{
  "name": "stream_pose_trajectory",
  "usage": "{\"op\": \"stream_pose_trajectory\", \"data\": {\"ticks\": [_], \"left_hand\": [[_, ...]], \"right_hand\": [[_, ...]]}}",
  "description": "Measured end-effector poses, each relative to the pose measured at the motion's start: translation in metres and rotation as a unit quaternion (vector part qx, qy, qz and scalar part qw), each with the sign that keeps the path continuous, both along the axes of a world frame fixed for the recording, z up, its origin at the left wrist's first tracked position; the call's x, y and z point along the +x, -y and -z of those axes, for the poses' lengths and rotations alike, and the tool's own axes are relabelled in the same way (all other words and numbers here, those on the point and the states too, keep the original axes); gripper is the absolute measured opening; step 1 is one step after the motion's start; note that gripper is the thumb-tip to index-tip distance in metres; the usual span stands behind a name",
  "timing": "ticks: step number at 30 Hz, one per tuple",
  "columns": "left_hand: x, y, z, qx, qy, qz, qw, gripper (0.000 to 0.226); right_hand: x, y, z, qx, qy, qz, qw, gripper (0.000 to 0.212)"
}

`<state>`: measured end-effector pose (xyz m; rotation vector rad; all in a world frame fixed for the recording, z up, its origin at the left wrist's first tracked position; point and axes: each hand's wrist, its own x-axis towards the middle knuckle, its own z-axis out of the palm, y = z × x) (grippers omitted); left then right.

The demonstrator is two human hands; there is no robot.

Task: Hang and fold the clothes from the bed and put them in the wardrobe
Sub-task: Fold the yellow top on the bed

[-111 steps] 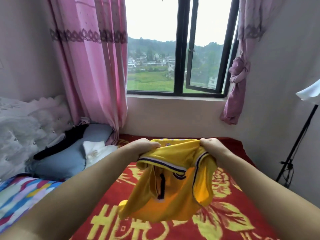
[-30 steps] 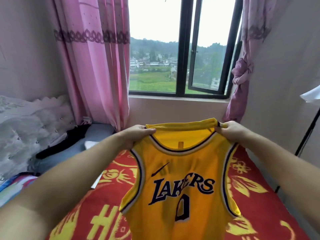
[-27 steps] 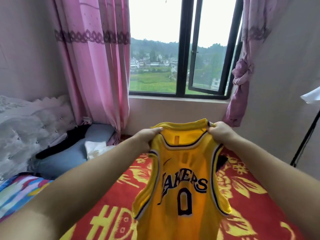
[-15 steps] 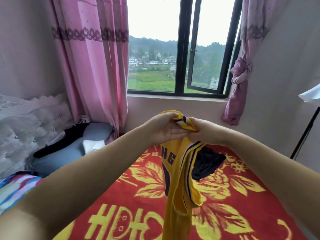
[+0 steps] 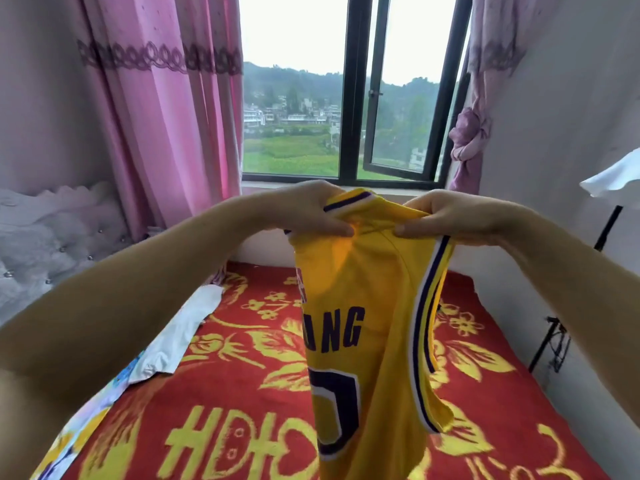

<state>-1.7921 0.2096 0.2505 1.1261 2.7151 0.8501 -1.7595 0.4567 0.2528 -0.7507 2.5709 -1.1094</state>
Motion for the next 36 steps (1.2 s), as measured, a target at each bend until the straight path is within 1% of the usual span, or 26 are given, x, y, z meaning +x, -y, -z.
{"op": "stream_pose_trajectory", "data": {"ticks": [1, 2, 4, 5, 6, 7, 8, 10, 12, 15, 18, 20, 22, 24, 27, 29, 31, 34, 36], "left_hand": [[-0.005, -0.003, 0.002, -0.008, 0.011, -0.001, 1.0, 0.011], [-0.011, -0.007, 0.007, -0.038, 0.017, -0.006, 0.999, 0.012], [-0.029, -0.016, 0.026, -0.132, 0.008, -0.042, 0.99, 0.014], [-0.038, -0.021, 0.038, -0.16, 0.001, -0.066, 0.985, 0.013], [-0.048, -0.025, 0.051, -0.169, -0.006, -0.087, 0.982, 0.012], [-0.056, -0.029, 0.062, -0.161, -0.021, -0.105, 0.981, 0.011], [-0.065, -0.032, 0.069, -0.143, -0.046, -0.121, 0.981, 0.011], [-0.076, -0.035, 0.071, -0.098, -0.115, -0.155, 0.976, 0.014], [-0.08, -0.036, 0.06, -0.082, -0.196, -0.183, 0.96, 0.015], [-0.078, -0.031, 0.031, -0.061, -0.286, -0.201, 0.935, 0.013], [-0.069, -0.024, 0.01, -0.032, -0.298, -0.183, 0.937, 0.014], [-0.061, -0.02, 0.01, -0.039, -0.288, -0.157, 0.944, 0.014], [-0.052, -0.019, 0.027, -0.048, -0.25, -0.115, 0.96, 0.017], [-0.042, -0.019, 0.061, -0.053, -0.186, -0.069, 0.979, 0.02], [-0.028, -0.018, 0.143, -0.087, -0.086, -0.04, 0.992, 0.024], [-0.014, -0.019, 0.218, -0.131, -0.009, -0.02, 0.991, 0.026], [0.006, -0.02, 0.298, -0.185, 0.076, 0.003, 0.98, 0.026], [0.059, -0.022, 0.41, -0.265, 0.194, 0.04, 0.944, 0.025], [0.097, -0.024, 0.467, -0.296, 0.258, 0.074, 0.917, 0.023]], "right_hand": [[-0.006, -0.005, 0.006, 0.022, 0.011, 0.016, 1.0, 0.047], [-0.014, -0.009, 0.015, 0.054, 0.016, 0.037, 0.998, 0.043], [-0.032, -0.014, 0.043, 0.12, 0.017, 0.099, 0.988, 0.023], [-0.042, -0.014, 0.06, 0.137, 0.012, 0.133, 0.981, 0.015], [-0.052, -0.014, 0.077, 0.142, 0.004, 0.164, 0.976, 0.011], [-0.061, -0.013, 0.092, 0.138, -0.015, 0.191, 0.972, 0.011], [-0.07, -0.012, 0.104, 0.134, -0.054, 0.215, 0.966, 0.013], [-0.087, -0.009, 0.115, 0.129, -0.154, 0.264, 0.943, 0.022], [-0.098, -0.003, 0.105, 0.089, -0.231, 0.309, 0.918, 0.03], [-0.108, 0.004, 0.077, 0.039, -0.315, 0.321, 0.893, 0.034], [-0.109, 0.006, 0.053, 0.004, -0.352, 0.305, 0.885, 0.034], [-0.102, 0.006, 0.051, -0.007, -0.346, 0.281, 0.895, 0.031], [-0.091, 0.003, 0.065, -0.003, -0.314, 0.253, 0.915, 0.028], [-0.079, -0.003, 0.094, 0.008, -0.255, 0.222, 0.941, 0.025], [-0.062, -0.011, 0.167, 0.051, -0.147, 0.185, 0.97, 0.026], [-0.045, -0.013, 0.237, 0.116, -0.091, 0.142, 0.979, 0.027], [-0.018, -0.015, 0.317, 0.192, -0.029, 0.085, 0.977, 0.03], [0.042, -0.019, 0.436, 0.255, 0.085, 0.0, 0.963, 0.042], [0.08, -0.017, 0.496, 0.287, 0.139, -0.046, 0.947, 0.037]]}}
